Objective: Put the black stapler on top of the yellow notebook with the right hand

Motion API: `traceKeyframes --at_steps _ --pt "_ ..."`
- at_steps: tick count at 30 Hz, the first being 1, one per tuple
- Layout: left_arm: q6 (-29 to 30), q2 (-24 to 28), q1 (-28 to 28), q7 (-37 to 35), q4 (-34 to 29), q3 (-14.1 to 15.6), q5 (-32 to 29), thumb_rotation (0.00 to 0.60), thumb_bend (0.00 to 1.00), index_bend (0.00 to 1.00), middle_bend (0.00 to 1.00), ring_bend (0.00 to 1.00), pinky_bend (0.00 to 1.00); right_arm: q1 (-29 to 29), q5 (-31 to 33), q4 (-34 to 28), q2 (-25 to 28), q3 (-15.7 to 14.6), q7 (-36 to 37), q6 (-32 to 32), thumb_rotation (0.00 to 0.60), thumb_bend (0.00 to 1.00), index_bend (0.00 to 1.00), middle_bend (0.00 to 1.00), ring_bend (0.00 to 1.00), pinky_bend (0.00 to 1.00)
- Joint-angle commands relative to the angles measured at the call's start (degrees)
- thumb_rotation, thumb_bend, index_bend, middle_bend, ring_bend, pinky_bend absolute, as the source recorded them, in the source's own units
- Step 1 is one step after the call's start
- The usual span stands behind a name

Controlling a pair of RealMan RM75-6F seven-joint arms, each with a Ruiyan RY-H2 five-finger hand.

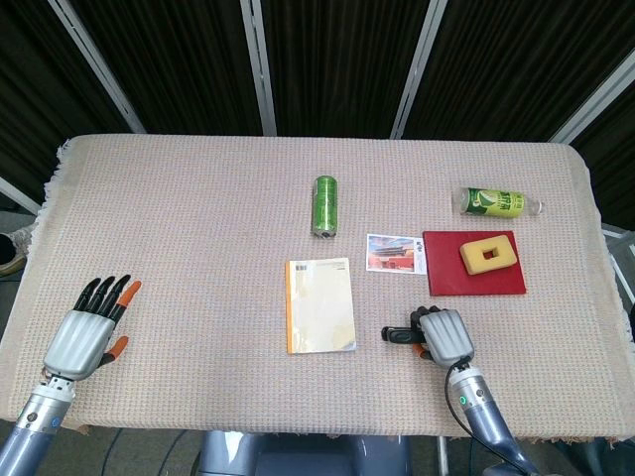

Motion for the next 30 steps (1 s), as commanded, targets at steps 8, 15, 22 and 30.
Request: traceKeyframes --at_steps 8,15,22,30 --pt "-0.4 -0.1 -0.4 -0.4 0.1 0.2 0.1 0.600 0.32 0.00 0.00 0.00 0.07 0.3 -0.7 -1.2 0.9 -0.3 -0.7 1.6 0.600 0.43 0.68 0.49 0.56 0.73" --pt "-0.3 0.0 -0.5 -0.7 0.1 0.5 0.3 0.600 0.32 0.00 0.00 0.00 0.07 0.3 -0.2 -7.1 3.4 0.0 -5.4 3.1 0.600 0.46 0.68 0.49 0.56 0.74" --pt "-0.1 0.1 -0.5 -0.8 -0.1 0.6 0.4 0.600 0.32 0.00 0.00 0.00 0.07 1.4 0.7 -12.8 4.0 0.5 -11.1 3.3 0.600 0.46 0.68 0.49 0.56 0.74" --pt "-0.3 0.4 -0.6 -1.6 -0.4 0.4 -0.5 0.600 0.32 0.00 0.00 0.00 0.07 4.4 3.0 -15.6 -0.5 1.7 -18.4 1.6 0.600 0.46 0.68 0.49 0.56 0.74"
